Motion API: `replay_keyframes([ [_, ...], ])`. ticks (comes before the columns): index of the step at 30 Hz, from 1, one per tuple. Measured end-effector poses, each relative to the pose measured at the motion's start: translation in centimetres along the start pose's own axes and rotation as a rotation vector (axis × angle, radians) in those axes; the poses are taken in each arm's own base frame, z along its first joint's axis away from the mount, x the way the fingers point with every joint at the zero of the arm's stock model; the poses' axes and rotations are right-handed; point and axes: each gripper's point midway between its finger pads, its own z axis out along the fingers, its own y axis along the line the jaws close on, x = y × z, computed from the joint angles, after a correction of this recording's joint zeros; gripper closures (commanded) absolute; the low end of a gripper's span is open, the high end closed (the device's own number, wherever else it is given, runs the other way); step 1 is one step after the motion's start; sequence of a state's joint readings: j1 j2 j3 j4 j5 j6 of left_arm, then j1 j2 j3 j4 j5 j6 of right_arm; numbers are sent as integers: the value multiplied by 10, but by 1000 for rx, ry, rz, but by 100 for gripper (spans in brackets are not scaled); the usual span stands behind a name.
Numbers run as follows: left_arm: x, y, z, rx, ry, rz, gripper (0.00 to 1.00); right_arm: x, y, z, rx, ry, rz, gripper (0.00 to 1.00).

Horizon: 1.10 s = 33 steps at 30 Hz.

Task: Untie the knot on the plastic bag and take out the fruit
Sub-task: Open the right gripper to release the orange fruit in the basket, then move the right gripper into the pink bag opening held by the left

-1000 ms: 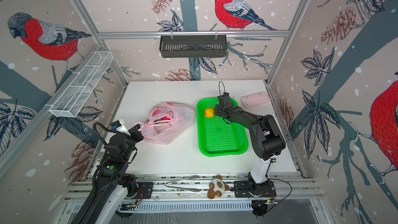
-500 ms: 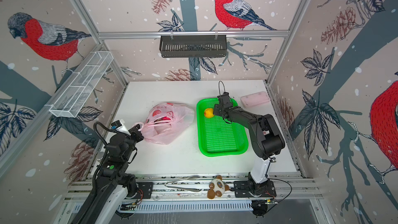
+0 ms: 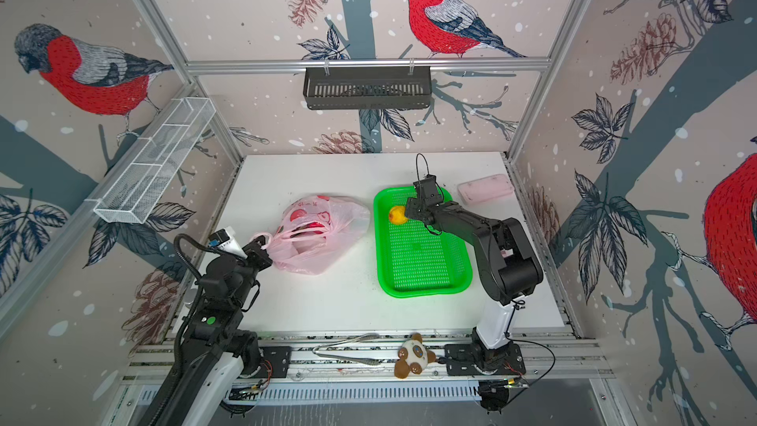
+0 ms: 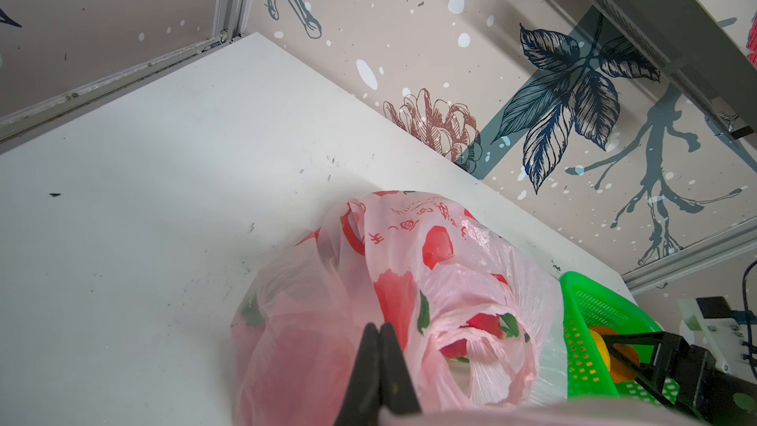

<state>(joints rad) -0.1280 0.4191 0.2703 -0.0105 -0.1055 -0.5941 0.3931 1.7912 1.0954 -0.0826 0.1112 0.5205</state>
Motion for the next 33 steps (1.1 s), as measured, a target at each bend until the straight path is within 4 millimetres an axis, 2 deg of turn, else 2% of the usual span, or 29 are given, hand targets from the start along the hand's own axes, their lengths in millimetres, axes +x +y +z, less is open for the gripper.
replay_keyframes([
  [13, -1, 0, -5, 2, -3, 0, 100, -7, 2, -15, 8, -25, -5, 19],
  [22, -2, -1, -6, -3, 5, 0, 100, -16, 17, -53, 3, -89, -36, 19],
  [25, -4, -2, -6, -2, 4, 0, 100, -18, 29, -72, -16, -123, -54, 21],
  [28, -3, -1, -7, -6, 9, 1, 100, -18, 51, -96, -58, -155, -86, 23],
  [31, -2, -1, -7, -12, 18, 2, 100, -7, 84, -116, -135, -171, -133, 25],
  [33, -4, -1, -7, -14, 21, 2, 100, 9, 109, -125, -185, -161, -175, 27],
])
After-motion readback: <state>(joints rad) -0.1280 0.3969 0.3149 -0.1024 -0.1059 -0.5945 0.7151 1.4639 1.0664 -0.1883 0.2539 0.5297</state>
